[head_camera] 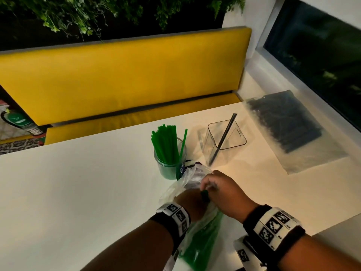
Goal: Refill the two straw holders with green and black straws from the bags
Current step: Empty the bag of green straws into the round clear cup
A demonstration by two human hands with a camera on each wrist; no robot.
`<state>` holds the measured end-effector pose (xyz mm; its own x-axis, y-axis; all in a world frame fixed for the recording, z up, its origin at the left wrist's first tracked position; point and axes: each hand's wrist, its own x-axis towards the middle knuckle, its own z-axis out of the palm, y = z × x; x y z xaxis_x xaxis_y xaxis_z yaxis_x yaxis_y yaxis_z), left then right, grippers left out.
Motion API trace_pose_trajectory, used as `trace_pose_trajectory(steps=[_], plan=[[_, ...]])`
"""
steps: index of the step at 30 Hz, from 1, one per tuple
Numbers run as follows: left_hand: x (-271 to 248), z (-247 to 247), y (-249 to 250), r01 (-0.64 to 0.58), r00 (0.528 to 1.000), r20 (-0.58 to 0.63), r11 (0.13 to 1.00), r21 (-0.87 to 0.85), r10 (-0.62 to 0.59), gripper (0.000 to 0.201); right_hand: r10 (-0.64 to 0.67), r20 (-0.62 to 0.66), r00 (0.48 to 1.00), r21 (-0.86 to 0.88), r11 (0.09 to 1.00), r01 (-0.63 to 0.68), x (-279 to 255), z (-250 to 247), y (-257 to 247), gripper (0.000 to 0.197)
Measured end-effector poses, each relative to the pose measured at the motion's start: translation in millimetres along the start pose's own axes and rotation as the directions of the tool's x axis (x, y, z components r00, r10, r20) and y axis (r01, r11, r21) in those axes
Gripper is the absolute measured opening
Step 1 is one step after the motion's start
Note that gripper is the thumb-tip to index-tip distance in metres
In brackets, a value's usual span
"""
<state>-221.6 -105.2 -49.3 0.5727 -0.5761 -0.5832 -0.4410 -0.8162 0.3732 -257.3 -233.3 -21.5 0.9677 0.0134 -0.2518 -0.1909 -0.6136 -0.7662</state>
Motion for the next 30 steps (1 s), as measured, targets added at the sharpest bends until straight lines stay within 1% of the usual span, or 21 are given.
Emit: trace_pose_trajectory(steps=[2,4,6,7,9,11,13,15,17,19,20,21,22,23,24,25,26,27,28,29,30], plan=[[2,-1,-3,0.029,0.999,-0.022,0.996,-0.082,-0.031,0.025,0.011,-0.004,1.0,-0.027,1.0,-0.011,-1,0,5,0.046],[5,-2,-8,0.038,0.999,-0.025,0.978,-0.207,-0.044,0.028,0.036,-0.042,0.998,-0.079,0.996,-0.039,0,-2,10,0.047],[3,-3,-13,0.006,0.999,-0.044,0.941,-0.338,-0.023,0.03,0.069,-0.099,0.993,-0.147,0.986,-0.083,1,-4,14,0.048],[1,-6,-15,-0.029,0.997,-0.071,0.926,-0.375,0.003,0.029,0.083,-0.127,0.988,-0.179,0.978,-0.105,0,-6,14,0.049],[-7,-18,-16,-0.106,0.99,-0.128,0.914,-0.392,0.06,0.019,0.089,-0.161,0.983,-0.216,0.968,-0.123,-1,-9,14,0.049],[-12,-28,-16,-0.163,0.981,-0.161,0.897,-0.41,0.105,0.026,0.07,-0.158,0.985,-0.202,0.974,-0.102,0,-11,13,0.051],[-12,-34,-16,-0.185,0.98,-0.153,0.87,-0.457,0.128,0.031,0.051,-0.148,0.988,-0.062,0.996,-0.061,3,-11,11,0.058],[-13,-39,-11,-0.179,0.984,-0.096,0.852,-0.493,0.151,0.027,0.051,-0.137,0.989,0.048,0.998,-0.044,5,-11,8,0.06],[-16,-42,-12,-0.184,0.983,-0.075,0.886,-0.426,0.168,0.022,0.044,-0.161,0.986,0.05,0.998,-0.036,8,-10,8,0.056],[-25,-49,-15,-0.225,0.973,-0.129,0.896,-0.383,0.189,0.015,0.043,-0.171,0.984,-0.003,0.999,-0.045,10,-10,15,0.058],[-33,-54,-15,-0.25,0.966,-0.17,0.87,-0.424,0.195,0.012,0.058,-0.164,0.985,-0.038,0.997,-0.065,10,-9,19,0.057],[-44,-61,-14,-0.28,0.956,-0.22,0.821,-0.498,0.192,0.01,0.074,-0.155,0.985,-0.076,0.993,-0.087,11,-8,22,0.054],[-58,-73,-11,-0.322,0.941,-0.285,0.749,-0.579,0.184,0.01,0.085,-0.147,0.986,-0.116,0.988,-0.103,11,-7,24,0.051],[-73,-86,-9,-0.389,0.91,-0.38,0.658,-0.645,0.165,0.008,0.091,-0.135,0.987,-0.148,0.983,-0.111,11,-5,27,0.049],[-89,-104,-7,-0.473,0.857,-0.502,0.573,-0.669,0.121,0.008,0.107,-0.121,0.987,-0.163,0.979,-0.127,11,-3,28,0.048],[-103,-124,-6,-0.565,0.771,-0.635,0.505,-0.652,0.043,0.01,0.133,-0.103,0.986,-0.163,0.975,-0.149,11,-2,27,0.047],[-112,-142,-9,-0.66,0.66,-0.75,0.439,-0.609,-0.048,0.012,0.16,-0.087,0.983,-0.163,0.971,-0.173,11,-1,27,0.046],[-117,-158,-15,-0.737,0.564,-0.816,0.365,-0.568,-0.13,0.012,0.179,-0.076,0.981,-0.161,0.969,-0.189,11,0,28,0.046],[-117,-170,-23,-0.791,0.491,-0.848,0.307,-0.53,-0.198,0.014,0.19,-0.065,0.98,-0.16,0.967,-0.198,11,1,28,0.046],[-112,-178,-31,-0.819,0.445,-0.86,0.274,-0.503,-0.248,0.018,0.19,-0.058,0.98,-0.153,0.968,-0.197,11,1,28,0.046],[-104,-182,-36,-0.822,0.422,-0.86,0.28,-0.496,-0.288,0.019,0.186,-0.053,0.981,-0.147,0.97,-0.192,10,1,27,0.046]])
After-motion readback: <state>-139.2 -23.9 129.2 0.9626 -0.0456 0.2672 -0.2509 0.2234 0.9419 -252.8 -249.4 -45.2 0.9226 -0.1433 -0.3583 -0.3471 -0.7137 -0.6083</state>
